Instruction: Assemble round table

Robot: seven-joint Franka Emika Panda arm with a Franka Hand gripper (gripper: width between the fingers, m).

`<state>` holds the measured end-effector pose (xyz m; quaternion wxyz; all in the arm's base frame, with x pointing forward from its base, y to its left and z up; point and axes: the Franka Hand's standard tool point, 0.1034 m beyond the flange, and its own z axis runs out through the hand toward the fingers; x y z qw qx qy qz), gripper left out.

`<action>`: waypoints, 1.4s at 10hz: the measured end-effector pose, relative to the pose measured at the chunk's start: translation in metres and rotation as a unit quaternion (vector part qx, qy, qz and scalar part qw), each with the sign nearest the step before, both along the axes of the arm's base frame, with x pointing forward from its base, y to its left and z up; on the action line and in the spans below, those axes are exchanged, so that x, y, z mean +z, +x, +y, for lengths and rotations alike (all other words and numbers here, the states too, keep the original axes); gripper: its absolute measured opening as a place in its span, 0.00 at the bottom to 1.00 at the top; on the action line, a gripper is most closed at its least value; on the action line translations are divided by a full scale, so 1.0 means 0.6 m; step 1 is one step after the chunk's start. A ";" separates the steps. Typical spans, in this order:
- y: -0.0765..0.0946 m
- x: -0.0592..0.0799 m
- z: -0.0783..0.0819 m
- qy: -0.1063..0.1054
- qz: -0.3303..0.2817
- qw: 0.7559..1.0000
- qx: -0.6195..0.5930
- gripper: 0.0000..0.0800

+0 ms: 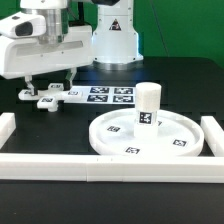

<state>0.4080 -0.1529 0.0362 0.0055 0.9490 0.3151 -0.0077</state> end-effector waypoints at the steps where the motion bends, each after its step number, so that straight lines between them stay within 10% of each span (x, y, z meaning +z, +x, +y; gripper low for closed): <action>1: -0.001 -0.001 0.000 0.000 0.001 1.000 0.000 0.81; 14: 0.007 0.000 0.010 0.002 0.002 1.000 0.004 0.81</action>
Offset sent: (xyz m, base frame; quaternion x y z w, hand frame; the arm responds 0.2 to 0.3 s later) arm 0.0011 0.0044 -0.0044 0.0047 0.0049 -0.0215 0.9997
